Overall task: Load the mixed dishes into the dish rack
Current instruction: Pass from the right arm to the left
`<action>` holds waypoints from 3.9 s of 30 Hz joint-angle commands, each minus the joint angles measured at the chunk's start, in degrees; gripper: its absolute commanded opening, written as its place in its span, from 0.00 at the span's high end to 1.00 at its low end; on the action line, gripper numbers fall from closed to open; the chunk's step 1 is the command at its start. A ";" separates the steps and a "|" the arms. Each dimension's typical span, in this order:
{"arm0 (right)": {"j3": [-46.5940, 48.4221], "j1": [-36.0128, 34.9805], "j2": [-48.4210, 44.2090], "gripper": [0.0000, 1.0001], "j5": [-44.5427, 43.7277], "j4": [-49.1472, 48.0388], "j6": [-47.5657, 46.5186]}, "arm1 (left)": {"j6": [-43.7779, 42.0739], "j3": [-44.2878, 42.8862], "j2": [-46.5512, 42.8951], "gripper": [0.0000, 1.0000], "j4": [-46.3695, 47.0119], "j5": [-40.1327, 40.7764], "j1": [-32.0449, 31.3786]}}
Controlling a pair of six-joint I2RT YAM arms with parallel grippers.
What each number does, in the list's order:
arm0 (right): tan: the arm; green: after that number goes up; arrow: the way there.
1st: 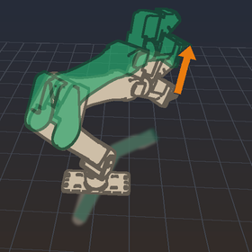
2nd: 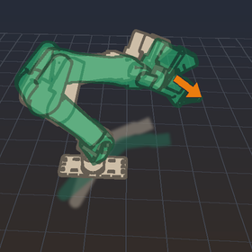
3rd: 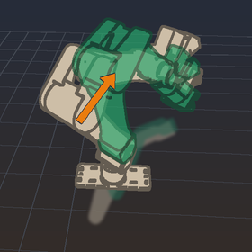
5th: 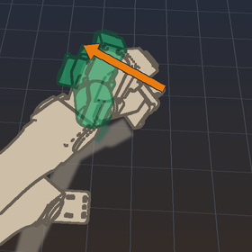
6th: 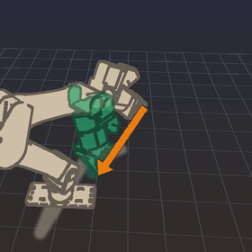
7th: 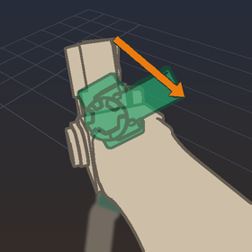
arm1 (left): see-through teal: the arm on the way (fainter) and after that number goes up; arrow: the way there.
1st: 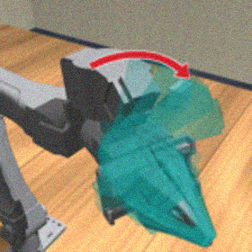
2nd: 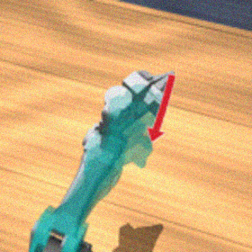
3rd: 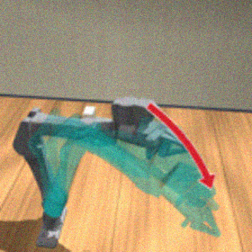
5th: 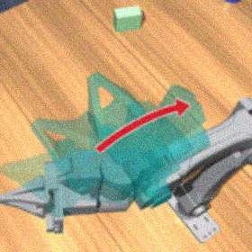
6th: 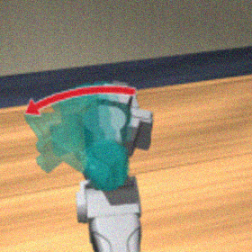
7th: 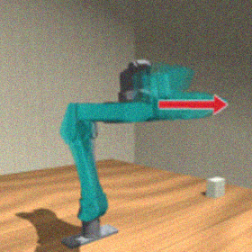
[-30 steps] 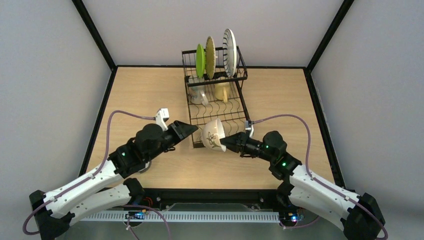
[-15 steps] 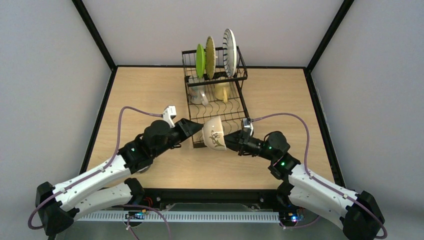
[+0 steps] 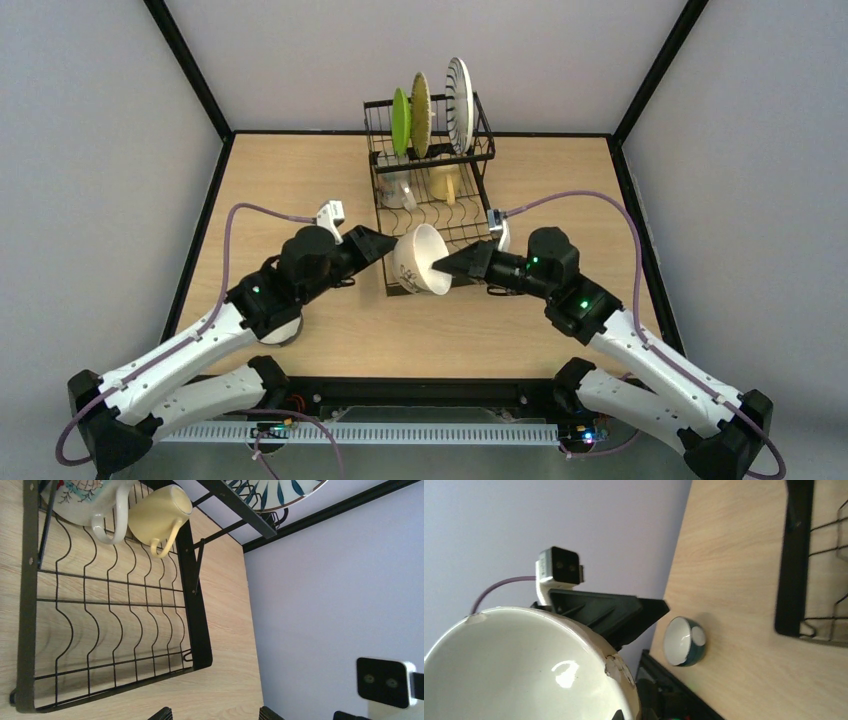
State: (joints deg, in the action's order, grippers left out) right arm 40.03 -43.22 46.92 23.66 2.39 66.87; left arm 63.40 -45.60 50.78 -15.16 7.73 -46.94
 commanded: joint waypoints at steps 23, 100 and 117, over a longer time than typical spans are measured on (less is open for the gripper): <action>15.73 -0.21 1.98 1.00 -29.96 27.83 -49.20 | -1.15 -17.10 8.84 0.01 -16.70 -5.39 0.45; 29.42 -2.50 13.35 0.46 -26.62 33.88 -53.45 | -18.03 -23.74 27.06 0.98 -22.09 59.50 -26.96; 35.44 -2.60 9.29 0.41 -16.22 37.95 -25.35 | 8.86 -26.13 31.85 0.98 -48.99 90.90 -38.29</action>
State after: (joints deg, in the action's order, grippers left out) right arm 73.03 -45.58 57.78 3.64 38.48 30.98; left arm 55.66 -69.30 79.66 -51.44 81.80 -83.53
